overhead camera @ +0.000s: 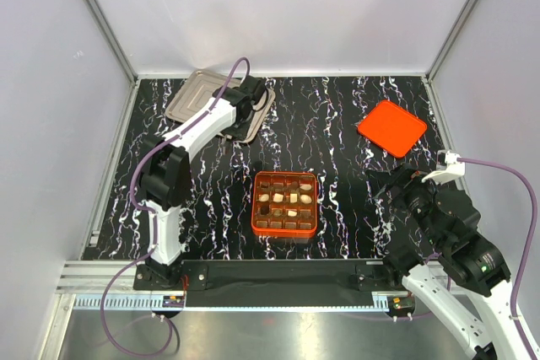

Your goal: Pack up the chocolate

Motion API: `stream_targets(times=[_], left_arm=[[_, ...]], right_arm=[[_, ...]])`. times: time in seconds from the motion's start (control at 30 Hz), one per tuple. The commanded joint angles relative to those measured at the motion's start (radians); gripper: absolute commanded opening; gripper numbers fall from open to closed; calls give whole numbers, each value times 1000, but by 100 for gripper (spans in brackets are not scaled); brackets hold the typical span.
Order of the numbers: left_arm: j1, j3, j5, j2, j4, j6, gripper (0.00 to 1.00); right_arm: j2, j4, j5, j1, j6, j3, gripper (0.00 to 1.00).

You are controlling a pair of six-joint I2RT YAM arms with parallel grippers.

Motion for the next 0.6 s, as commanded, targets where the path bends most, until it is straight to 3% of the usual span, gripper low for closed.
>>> stream_targets(times=[0.0,0.57], left_arm=[[3,44,-15,-3,25,4,40],[-7,133,-66,-43,-79,20,36]], right_arm=[[-5,13,30,4,-17,32,100],[2,21,25,4,-11,38,99]])
